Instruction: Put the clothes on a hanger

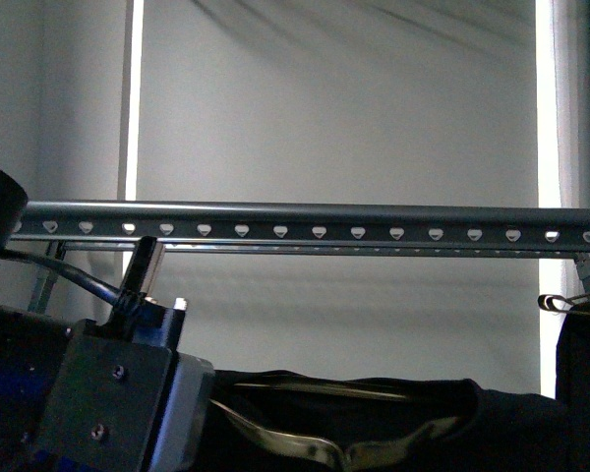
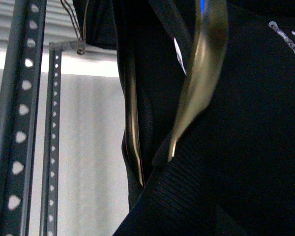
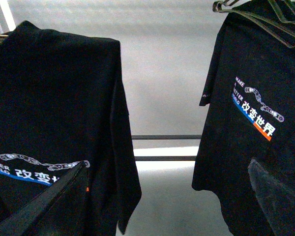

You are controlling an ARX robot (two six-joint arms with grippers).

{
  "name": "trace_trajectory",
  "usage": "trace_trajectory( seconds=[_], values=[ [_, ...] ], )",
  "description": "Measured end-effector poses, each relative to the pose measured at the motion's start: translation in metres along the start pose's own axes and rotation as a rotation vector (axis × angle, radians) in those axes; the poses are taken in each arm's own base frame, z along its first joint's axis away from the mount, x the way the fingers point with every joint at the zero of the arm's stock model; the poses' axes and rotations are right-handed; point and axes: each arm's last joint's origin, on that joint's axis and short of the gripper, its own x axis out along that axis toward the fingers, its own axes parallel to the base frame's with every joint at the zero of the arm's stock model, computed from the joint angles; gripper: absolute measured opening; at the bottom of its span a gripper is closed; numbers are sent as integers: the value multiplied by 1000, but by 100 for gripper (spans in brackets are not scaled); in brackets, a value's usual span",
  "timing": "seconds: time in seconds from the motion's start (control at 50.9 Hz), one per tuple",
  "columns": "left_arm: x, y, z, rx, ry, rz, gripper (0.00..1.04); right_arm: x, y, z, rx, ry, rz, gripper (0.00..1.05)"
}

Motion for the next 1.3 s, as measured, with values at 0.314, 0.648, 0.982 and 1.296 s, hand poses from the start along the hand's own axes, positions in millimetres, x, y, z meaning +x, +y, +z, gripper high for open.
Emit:
trace_trajectory(
  seconds=[0.314, 0.648, 0.982, 1.296],
  values=[
    [4, 4, 4, 17, -21, 9, 4, 0, 0, 0, 0, 0, 0, 97],
    [3, 4, 4, 17, -20, 10, 4, 1, -1, 1, -34, 123, 141, 97],
    [3, 4, 3, 19, -12, 12, 4, 75, -50, 88, -840, -112, 293, 97],
    [3, 4, 4, 20, -19, 12, 4, 126, -25, 118, -1177, -133, 622, 97]
  ],
)
